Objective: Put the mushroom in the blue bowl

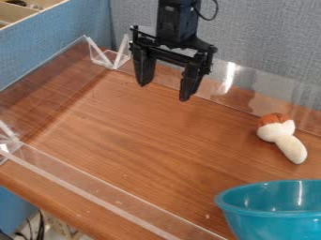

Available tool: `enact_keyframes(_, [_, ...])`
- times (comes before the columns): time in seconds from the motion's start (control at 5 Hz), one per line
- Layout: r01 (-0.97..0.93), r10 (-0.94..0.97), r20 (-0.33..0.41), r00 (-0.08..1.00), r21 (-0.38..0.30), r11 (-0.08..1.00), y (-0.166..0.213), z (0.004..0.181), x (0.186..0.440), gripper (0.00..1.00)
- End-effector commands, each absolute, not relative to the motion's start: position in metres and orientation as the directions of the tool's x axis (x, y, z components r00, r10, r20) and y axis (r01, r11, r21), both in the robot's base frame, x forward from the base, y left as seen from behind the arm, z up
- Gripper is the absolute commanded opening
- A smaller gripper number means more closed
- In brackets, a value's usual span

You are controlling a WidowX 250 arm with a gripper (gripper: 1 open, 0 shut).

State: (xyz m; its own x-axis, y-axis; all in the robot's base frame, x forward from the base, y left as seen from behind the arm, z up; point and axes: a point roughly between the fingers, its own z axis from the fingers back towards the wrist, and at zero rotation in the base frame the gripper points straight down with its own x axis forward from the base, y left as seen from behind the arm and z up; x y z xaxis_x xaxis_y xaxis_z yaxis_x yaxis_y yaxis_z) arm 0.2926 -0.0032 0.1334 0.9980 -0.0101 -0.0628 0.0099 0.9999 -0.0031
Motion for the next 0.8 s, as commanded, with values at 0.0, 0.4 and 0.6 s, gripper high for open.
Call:
enact_keyframes(0.0, [-0.048,0.047,-0.062,0.997,-0.019,0.999,-0.036,0.126,0.312,1.0])
enact_keyframes(0.4, [-0.192,0.19,-0.04,0.981,-0.055,0.98,-0.126,0.095,0.353,1.0])
enact_keyframes(0.6, [-0.308,0.307,-0.021,0.951,-0.061,0.949,-0.158,0.075,0.365,1.0])
